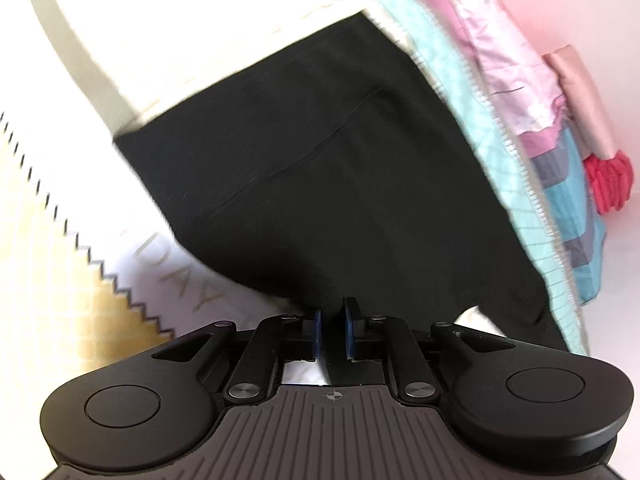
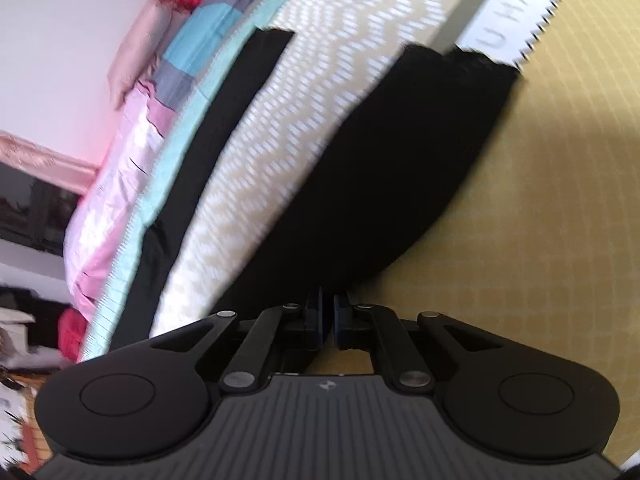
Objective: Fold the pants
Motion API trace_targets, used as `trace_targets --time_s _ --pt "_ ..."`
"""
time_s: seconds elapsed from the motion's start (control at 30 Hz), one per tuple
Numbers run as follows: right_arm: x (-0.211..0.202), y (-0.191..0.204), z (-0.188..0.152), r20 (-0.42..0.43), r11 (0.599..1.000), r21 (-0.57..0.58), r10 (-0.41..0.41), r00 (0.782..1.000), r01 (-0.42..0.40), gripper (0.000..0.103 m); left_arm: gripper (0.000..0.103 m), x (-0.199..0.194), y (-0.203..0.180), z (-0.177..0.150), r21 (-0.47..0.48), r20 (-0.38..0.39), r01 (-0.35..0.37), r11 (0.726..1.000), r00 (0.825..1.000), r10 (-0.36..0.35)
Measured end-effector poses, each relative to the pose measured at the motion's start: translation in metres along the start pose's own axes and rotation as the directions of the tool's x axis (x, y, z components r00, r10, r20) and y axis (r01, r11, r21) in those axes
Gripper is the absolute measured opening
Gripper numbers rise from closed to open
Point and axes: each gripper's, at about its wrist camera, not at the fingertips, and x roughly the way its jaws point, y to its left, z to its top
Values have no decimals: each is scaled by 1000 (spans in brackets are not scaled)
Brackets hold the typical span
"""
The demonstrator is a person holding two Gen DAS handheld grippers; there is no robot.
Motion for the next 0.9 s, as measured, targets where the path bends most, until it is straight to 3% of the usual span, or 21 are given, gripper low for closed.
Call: trace_targets --time_s 0.17,0.3,0.4,0.5,0.6,0.63,0.67,0.7,0.73,0.77,0.83,0.9 --pt "8 44 46 37 994 -29 102 994 -101 7 70 -6 -29 28 40 51 46 998 998 -48" --pt "43 84 101 34 988 -44 149 988 -147 7 69 16 -59 57 80 67 41 996 997 -46" --pt "87 113 138 27 986 -76 148 989 -145 7 68 41 -81 84 116 70 15 993 997 -23" --pt "139 131 171 8 994 -30 103 995 -103 7 69 74 -99 111 129 23 -20 991 1000 17" --pt "179 142 190 13 994 -66 83 996 -82 7 67 88 -107 133 117 -26 -33 993 999 36" --pt "188 143 196 16 995 -54 89 996 -88 13 72 88 -107 137 107 -32 -19 994 999 22" --pt "192 140 199 31 994 -34 109 994 -108 16 86 84 -105 140 97 -25 7 995 1000 -5" --pt "192 137 203 63 990 -23 139 988 -138 21 91 81 -103 144 81 -6 36 996 999 -36" --pt "190 131 207 82 987 -7 161 984 -161 50 102 78 -98 148 57 2 66 996 998 -66" --pt "185 122 211 91 985 27 166 982 -169 74 103 74 -93 152 28 -1 93 995 996 -93" --pt "164 108 215 174 982 58 168 970 -181 71 103 66 -85 156 -17 11 100 995 995 -100" --pt "135 99 213 269 993 13 111 957 -118 71 103 57 -82 153 -5 48 61 998 997 -61"
